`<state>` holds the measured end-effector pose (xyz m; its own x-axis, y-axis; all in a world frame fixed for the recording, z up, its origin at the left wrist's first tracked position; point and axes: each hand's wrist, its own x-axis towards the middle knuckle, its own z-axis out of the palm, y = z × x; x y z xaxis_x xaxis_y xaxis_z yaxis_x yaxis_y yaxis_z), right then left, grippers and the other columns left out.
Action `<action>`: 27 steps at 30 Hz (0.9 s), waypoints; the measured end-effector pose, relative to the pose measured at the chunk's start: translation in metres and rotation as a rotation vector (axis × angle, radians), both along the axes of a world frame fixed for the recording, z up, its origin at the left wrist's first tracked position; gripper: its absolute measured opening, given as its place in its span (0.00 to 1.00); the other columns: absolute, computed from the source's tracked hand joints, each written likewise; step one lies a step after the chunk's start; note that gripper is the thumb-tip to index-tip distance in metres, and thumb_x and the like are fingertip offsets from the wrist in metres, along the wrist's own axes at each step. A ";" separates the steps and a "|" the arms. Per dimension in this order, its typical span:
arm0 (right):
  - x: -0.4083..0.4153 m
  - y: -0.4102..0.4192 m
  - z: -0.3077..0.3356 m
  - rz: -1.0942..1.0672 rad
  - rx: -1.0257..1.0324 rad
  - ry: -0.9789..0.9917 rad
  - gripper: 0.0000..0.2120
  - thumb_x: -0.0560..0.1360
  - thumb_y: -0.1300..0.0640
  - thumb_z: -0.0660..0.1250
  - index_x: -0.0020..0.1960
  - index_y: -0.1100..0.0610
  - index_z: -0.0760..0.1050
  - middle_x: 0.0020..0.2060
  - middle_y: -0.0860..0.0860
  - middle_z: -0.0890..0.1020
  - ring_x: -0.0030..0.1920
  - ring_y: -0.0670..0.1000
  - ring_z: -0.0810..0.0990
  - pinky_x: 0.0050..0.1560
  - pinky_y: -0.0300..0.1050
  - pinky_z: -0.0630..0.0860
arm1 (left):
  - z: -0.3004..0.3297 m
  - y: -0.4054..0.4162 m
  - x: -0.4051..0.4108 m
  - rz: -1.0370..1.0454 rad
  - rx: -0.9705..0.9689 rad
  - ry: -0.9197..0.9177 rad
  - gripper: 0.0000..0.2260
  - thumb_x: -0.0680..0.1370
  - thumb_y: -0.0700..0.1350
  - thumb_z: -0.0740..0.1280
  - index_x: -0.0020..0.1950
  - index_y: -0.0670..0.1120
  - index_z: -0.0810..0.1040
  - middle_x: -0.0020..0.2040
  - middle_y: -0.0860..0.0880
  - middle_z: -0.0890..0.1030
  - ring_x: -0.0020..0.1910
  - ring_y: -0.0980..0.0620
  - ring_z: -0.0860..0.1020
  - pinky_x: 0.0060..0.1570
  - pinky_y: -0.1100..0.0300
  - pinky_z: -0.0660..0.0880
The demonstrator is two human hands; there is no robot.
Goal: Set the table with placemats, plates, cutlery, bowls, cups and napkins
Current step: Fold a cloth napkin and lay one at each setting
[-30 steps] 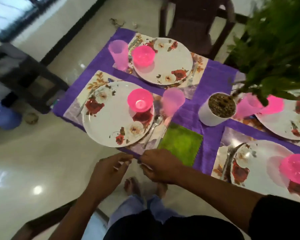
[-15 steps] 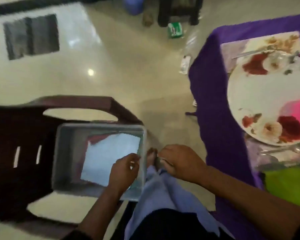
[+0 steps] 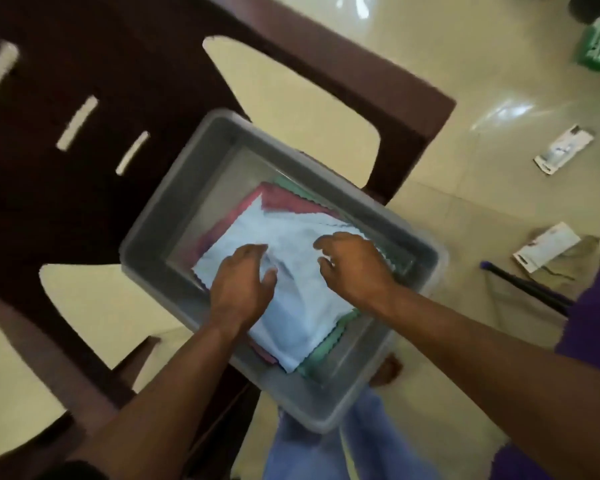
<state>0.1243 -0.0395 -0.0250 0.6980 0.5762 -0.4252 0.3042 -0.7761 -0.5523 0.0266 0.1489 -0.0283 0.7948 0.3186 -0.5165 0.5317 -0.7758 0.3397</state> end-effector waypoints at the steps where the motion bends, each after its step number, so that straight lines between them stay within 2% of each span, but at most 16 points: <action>1: 0.007 0.009 -0.019 0.016 -0.039 -0.027 0.16 0.81 0.54 0.64 0.68 0.54 0.78 0.60 0.55 0.82 0.58 0.57 0.81 0.61 0.52 0.77 | -0.013 0.004 0.004 0.017 0.006 -0.001 0.22 0.82 0.53 0.67 0.74 0.46 0.75 0.73 0.46 0.77 0.70 0.44 0.75 0.72 0.48 0.71; 3: 0.019 0.021 -0.044 0.040 -0.114 -0.098 0.13 0.82 0.54 0.63 0.65 0.54 0.77 0.55 0.55 0.83 0.53 0.58 0.82 0.55 0.51 0.80 | -0.031 0.006 0.010 0.036 0.008 0.010 0.23 0.82 0.55 0.67 0.75 0.48 0.74 0.74 0.48 0.75 0.72 0.45 0.74 0.73 0.48 0.71; 6: 0.026 0.035 -0.062 0.056 -0.099 -0.140 0.08 0.82 0.57 0.61 0.60 0.56 0.74 0.44 0.55 0.81 0.44 0.60 0.82 0.41 0.48 0.75 | -0.051 0.012 0.010 0.069 0.034 0.010 0.22 0.82 0.54 0.67 0.75 0.49 0.74 0.75 0.47 0.73 0.73 0.43 0.72 0.73 0.48 0.71; 9: 0.029 0.040 -0.071 0.082 -0.179 -0.189 0.14 0.84 0.57 0.61 0.68 0.57 0.68 0.46 0.58 0.83 0.43 0.60 0.85 0.44 0.53 0.83 | -0.060 0.008 0.004 0.109 0.027 -0.012 0.21 0.82 0.52 0.66 0.74 0.49 0.75 0.75 0.47 0.73 0.72 0.43 0.72 0.71 0.46 0.72; 11: 0.028 0.042 -0.075 0.070 -0.212 -0.198 0.15 0.84 0.58 0.61 0.70 0.57 0.67 0.48 0.60 0.84 0.45 0.61 0.86 0.46 0.54 0.85 | -0.063 0.005 -0.001 0.118 0.020 -0.019 0.21 0.83 0.53 0.66 0.74 0.49 0.74 0.75 0.47 0.73 0.72 0.44 0.72 0.71 0.46 0.72; 14: 0.029 0.047 -0.074 0.045 -0.217 -0.237 0.11 0.84 0.58 0.62 0.65 0.57 0.67 0.46 0.60 0.84 0.44 0.62 0.86 0.42 0.51 0.82 | -0.066 0.006 -0.004 0.130 0.021 -0.018 0.21 0.83 0.55 0.65 0.75 0.49 0.73 0.76 0.48 0.72 0.72 0.44 0.71 0.73 0.48 0.70; 20: 0.033 0.057 -0.077 0.026 -0.191 -0.330 0.10 0.82 0.60 0.63 0.63 0.55 0.68 0.43 0.62 0.84 0.41 0.66 0.85 0.38 0.54 0.81 | -0.066 0.011 -0.006 0.146 0.005 -0.045 0.21 0.83 0.55 0.64 0.75 0.50 0.73 0.75 0.50 0.73 0.73 0.46 0.72 0.73 0.49 0.70; 22: 0.036 0.058 -0.077 0.030 -0.142 -0.309 0.08 0.82 0.56 0.64 0.59 0.55 0.70 0.42 0.62 0.84 0.41 0.66 0.84 0.39 0.53 0.80 | -0.068 0.013 -0.005 0.156 0.007 -0.051 0.21 0.83 0.55 0.64 0.75 0.50 0.73 0.75 0.50 0.73 0.73 0.46 0.72 0.72 0.49 0.70; 25: 0.039 0.055 -0.079 0.005 -0.107 -0.262 0.11 0.81 0.48 0.66 0.56 0.55 0.71 0.41 0.59 0.84 0.41 0.64 0.83 0.41 0.55 0.83 | -0.068 0.011 -0.004 0.149 -0.003 -0.075 0.21 0.83 0.55 0.65 0.74 0.50 0.74 0.75 0.50 0.74 0.72 0.46 0.72 0.73 0.49 0.70; 27: 0.039 0.054 -0.082 -0.013 -0.115 -0.276 0.09 0.81 0.49 0.66 0.55 0.54 0.73 0.41 0.58 0.84 0.40 0.64 0.83 0.40 0.53 0.82 | -0.070 0.011 -0.004 0.146 0.001 -0.093 0.21 0.83 0.55 0.65 0.74 0.50 0.74 0.74 0.50 0.74 0.72 0.47 0.72 0.73 0.50 0.70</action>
